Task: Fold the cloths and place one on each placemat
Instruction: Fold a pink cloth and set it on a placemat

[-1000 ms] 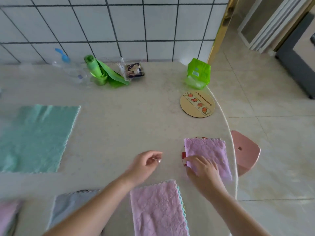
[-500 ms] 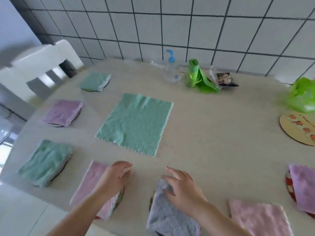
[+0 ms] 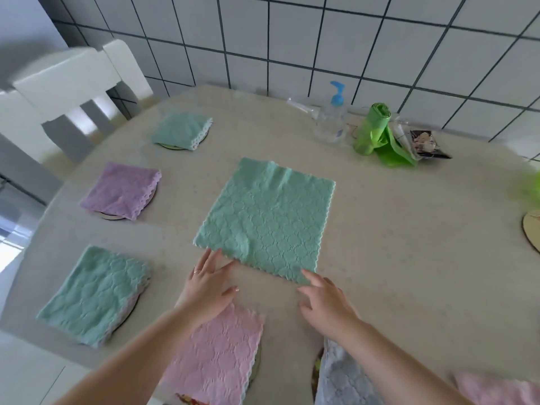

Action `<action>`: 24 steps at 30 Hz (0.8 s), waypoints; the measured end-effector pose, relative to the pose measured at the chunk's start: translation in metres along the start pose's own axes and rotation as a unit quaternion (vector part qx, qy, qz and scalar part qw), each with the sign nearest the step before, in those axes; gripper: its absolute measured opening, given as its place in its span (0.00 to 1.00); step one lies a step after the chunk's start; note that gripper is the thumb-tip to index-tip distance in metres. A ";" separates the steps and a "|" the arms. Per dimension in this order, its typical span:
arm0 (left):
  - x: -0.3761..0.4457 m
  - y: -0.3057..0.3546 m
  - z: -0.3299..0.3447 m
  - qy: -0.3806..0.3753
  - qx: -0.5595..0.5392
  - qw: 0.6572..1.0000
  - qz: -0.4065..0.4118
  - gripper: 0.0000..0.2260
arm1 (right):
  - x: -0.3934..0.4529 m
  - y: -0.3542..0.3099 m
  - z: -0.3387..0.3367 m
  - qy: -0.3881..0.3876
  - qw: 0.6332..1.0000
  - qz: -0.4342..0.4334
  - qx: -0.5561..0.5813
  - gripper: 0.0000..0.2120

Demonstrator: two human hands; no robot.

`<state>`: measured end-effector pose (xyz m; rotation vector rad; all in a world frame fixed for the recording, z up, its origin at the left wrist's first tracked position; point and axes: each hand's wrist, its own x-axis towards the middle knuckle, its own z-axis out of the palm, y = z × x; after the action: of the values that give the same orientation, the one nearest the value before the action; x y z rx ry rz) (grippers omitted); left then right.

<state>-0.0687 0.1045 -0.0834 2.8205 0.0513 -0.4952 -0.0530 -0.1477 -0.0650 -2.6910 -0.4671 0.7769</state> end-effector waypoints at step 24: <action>0.061 -0.045 -0.038 0.118 -0.140 0.983 0.015 0.09 | 0.016 0.011 0.003 0.116 0.991 0.007 0.070 0.23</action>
<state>-0.0027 0.1579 -0.0817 2.5833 0.1161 -0.1321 -0.0393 -0.1510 -0.0791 -2.6114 -0.3248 0.4732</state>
